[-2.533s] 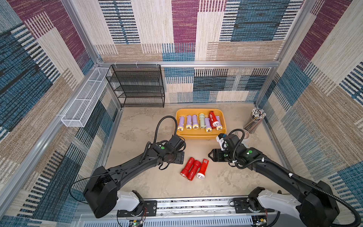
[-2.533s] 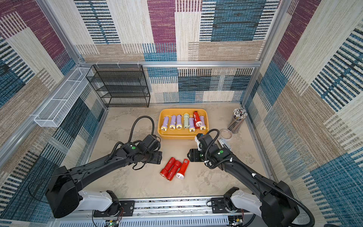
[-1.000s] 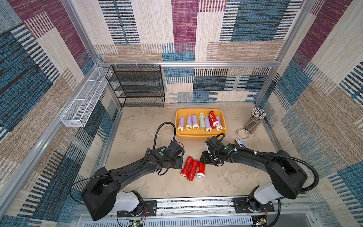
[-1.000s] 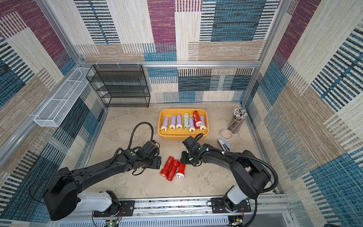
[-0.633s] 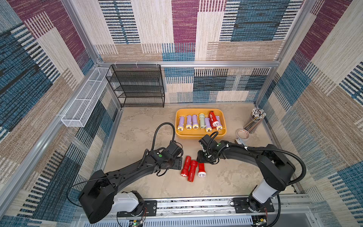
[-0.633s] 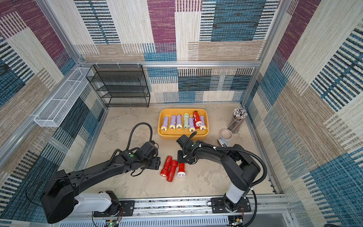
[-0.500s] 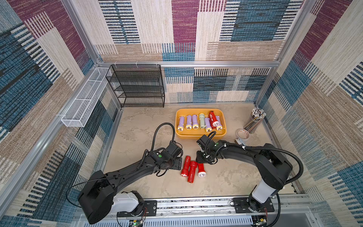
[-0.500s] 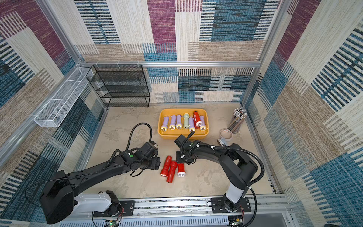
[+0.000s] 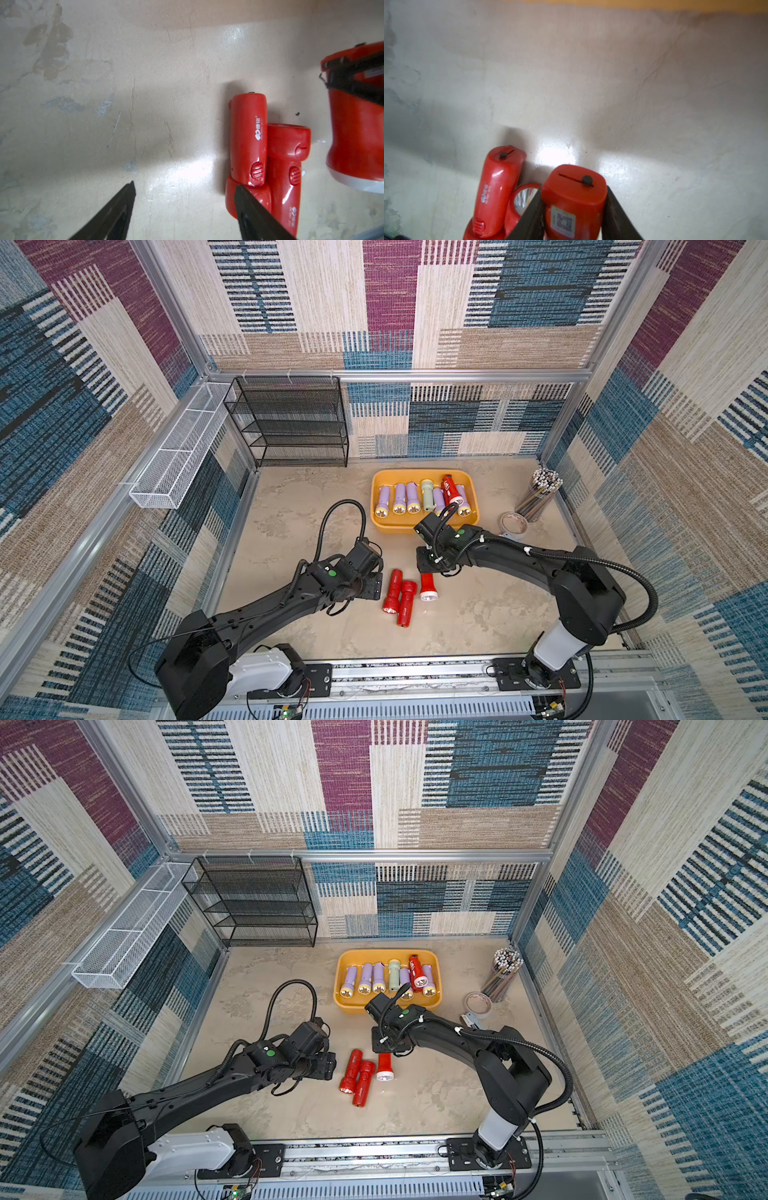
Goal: Put the flashlights into the storage boxes
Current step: Pick up the flashlight from the center of the board, then place the flashlight at the storage box.
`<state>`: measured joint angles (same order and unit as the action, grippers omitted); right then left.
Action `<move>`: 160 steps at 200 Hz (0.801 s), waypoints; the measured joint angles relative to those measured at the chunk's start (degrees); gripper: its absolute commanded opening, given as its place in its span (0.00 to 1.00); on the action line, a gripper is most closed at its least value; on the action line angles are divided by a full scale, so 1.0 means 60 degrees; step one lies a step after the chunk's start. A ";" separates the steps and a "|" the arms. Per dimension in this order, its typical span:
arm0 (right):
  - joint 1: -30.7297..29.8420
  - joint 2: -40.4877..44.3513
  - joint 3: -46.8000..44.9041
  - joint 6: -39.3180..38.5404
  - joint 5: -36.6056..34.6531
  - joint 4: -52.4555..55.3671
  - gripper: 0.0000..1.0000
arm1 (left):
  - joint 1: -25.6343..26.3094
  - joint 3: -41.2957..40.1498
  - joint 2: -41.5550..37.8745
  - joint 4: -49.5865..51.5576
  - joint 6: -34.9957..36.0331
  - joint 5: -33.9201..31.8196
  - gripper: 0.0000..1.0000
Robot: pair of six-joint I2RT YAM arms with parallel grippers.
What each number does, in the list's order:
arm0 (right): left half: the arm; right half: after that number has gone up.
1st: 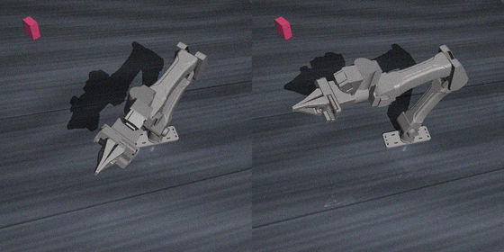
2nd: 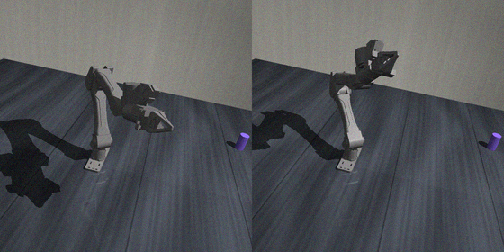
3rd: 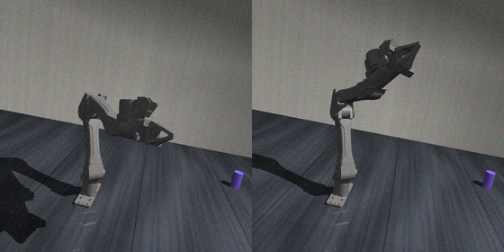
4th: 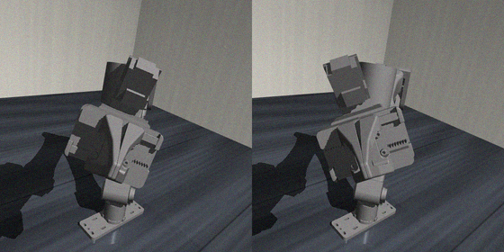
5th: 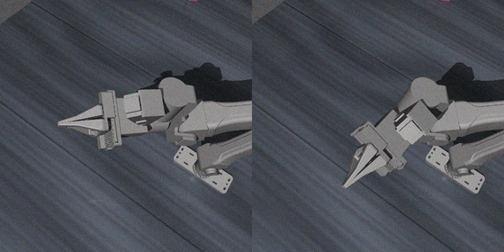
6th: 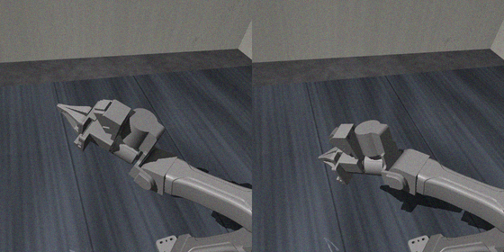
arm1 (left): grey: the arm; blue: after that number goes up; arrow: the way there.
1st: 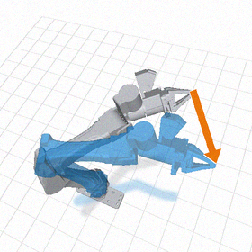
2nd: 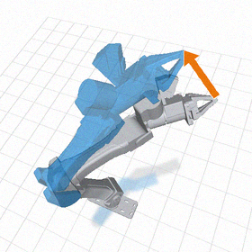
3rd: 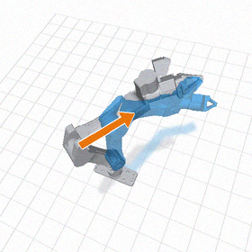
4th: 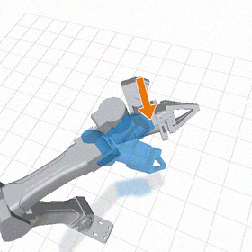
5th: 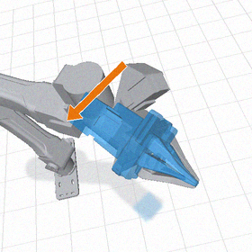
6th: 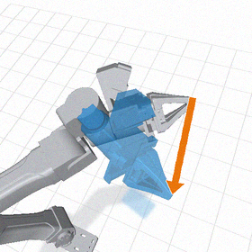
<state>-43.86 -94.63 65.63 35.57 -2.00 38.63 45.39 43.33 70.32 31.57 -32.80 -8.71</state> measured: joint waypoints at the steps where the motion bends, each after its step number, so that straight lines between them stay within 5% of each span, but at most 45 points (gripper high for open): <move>1: 0.0000 0.0000 0.0022 -0.0011 -0.0011 0.0018 0.36 | 0.0000 0.0000 -0.0004 0.0000 0.0000 0.0000 0.79; 82: 0.0754 -0.0951 0.2688 -0.1461 -0.1479 0.1111 0.36 | 0.0000 0.0117 0.0160 0.0120 0.0000 -0.0117 0.79; 160: 0.2524 -0.3362 0.6018 -0.3177 -0.1880 0.1235 0.36 | -0.0025 0.0543 0.0714 0.0397 0.0004 -0.0419 0.79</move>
<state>-28.71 -114.80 101.73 16.51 -13.28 46.04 45.23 46.59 74.61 33.95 -32.77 -11.22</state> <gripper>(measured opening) 0.407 0.789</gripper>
